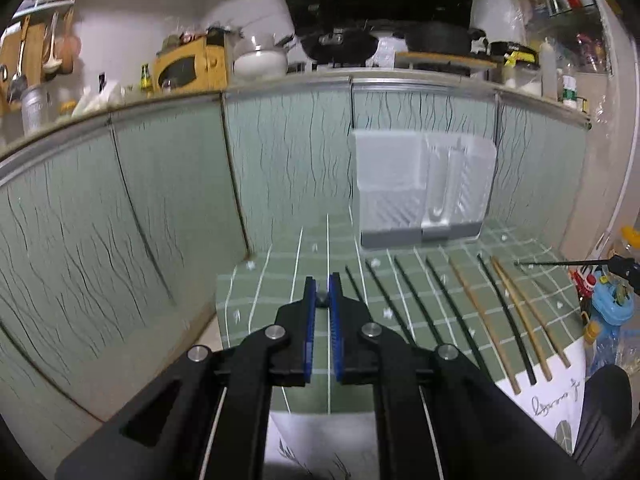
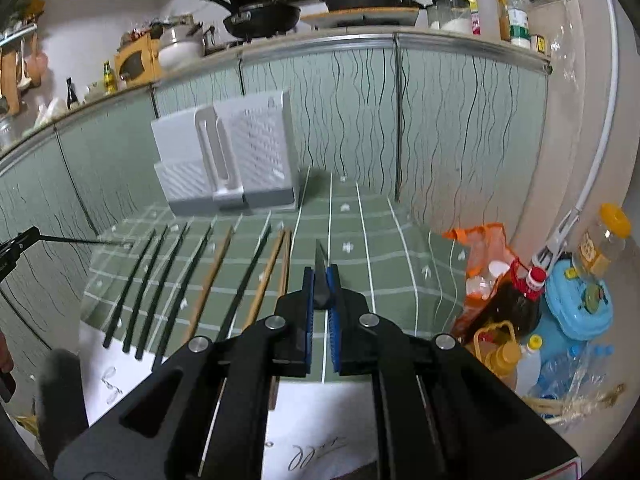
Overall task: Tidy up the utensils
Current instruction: 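Lift the left tool's black chopstick toward the white holder while the right tool carries its own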
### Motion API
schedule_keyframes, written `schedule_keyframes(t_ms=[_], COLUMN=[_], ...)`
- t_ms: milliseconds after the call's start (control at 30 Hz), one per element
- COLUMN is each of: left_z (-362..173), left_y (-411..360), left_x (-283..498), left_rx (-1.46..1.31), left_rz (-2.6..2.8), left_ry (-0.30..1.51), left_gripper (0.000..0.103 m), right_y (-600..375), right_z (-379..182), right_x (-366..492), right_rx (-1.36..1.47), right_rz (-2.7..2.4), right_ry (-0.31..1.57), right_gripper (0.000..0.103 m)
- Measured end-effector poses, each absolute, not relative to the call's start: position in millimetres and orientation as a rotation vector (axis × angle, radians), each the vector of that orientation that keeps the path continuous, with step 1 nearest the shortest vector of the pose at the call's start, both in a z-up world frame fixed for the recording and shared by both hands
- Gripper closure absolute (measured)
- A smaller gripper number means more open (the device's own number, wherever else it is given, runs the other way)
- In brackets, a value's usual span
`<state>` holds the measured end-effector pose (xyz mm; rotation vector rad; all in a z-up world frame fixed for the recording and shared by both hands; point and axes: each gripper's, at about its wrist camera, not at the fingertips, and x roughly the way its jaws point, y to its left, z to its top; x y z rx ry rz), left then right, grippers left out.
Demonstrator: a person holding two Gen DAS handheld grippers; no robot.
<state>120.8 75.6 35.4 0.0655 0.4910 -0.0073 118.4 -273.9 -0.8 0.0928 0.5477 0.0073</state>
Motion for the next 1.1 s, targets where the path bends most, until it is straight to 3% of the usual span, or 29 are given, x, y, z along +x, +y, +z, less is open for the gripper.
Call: schedule_keyframes(t_ms=[667, 1100], left_z=[81.9, 121.7], left_y=[78.8, 71.1], left_x=[140.0, 197.5], left_rx=[0.070, 0.032], left_rz=[-0.129, -0.309], left_ry=[0.439, 0.433], left_gripper=[0.095, 0.095], right_y=[-281.1, -276.0], right_z=[61.0, 110.6], right_x=[137.5, 186.7], right_rx=[0.064, 0.033], right_rz=[0.089, 0.214], right_ry=[0.459, 0.442], right_gripper=[0.097, 0.097])
